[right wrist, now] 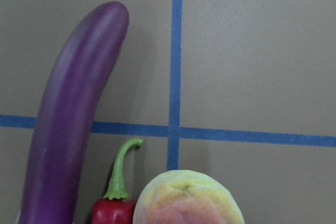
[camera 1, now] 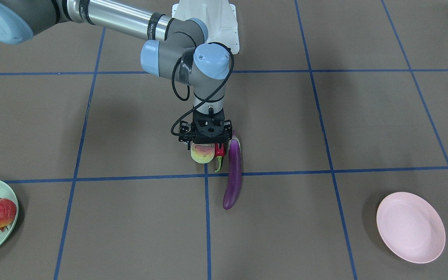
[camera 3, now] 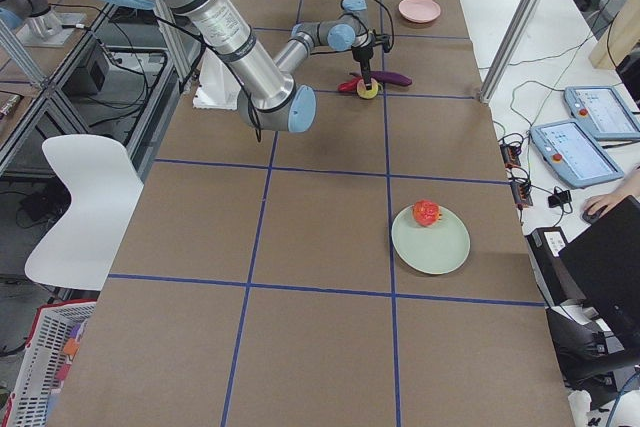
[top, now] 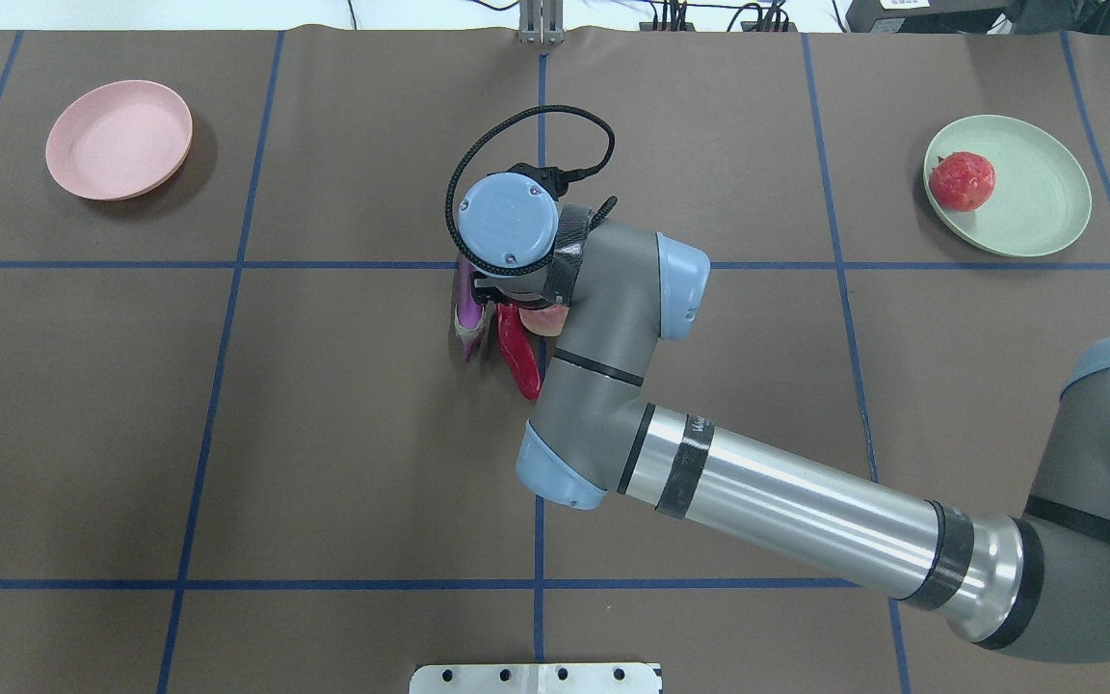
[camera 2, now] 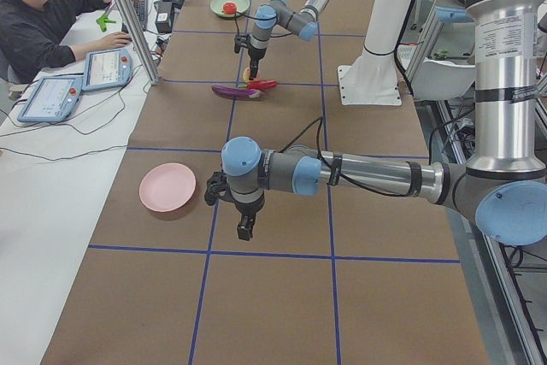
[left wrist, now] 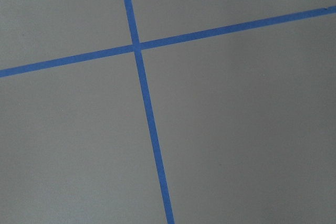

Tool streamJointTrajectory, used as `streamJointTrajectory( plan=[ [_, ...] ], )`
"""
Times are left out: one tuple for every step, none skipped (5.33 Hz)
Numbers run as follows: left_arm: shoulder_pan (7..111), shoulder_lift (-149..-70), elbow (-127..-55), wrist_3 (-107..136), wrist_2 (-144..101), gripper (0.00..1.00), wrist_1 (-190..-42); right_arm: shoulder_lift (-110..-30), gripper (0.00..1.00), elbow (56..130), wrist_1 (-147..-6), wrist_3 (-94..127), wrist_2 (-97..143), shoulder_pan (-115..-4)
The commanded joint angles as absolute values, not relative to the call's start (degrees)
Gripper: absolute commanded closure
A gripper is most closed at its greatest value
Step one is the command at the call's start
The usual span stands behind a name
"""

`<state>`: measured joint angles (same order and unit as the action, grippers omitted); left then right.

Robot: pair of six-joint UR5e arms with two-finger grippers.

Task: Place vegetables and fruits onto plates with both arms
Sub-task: 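Carry the peach with the right gripper onto the green plate and release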

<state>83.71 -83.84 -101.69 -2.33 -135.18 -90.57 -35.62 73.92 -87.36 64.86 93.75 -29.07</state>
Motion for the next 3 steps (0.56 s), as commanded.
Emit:
streamJointTrajectory(
  plan=[
    [83.8, -83.8, -101.7, -2.4, -135.2, 0.0, -90.6, -35.9, 0.05, 73.6, -87.4, 63.2, 93.6, -29.0],
    [83.8, -83.8, -101.8, -2.4, -135.2, 0.0, -90.6, -36.1, 0.21, 73.6, -87.4, 62.4, 93.7, -29.0],
    [83.8, -83.8, -101.8, -2.4, -135.2, 0.0, -90.6, -35.8, 0.8, 73.7, -87.4, 61.9, 94.2, -29.2]
  ],
)
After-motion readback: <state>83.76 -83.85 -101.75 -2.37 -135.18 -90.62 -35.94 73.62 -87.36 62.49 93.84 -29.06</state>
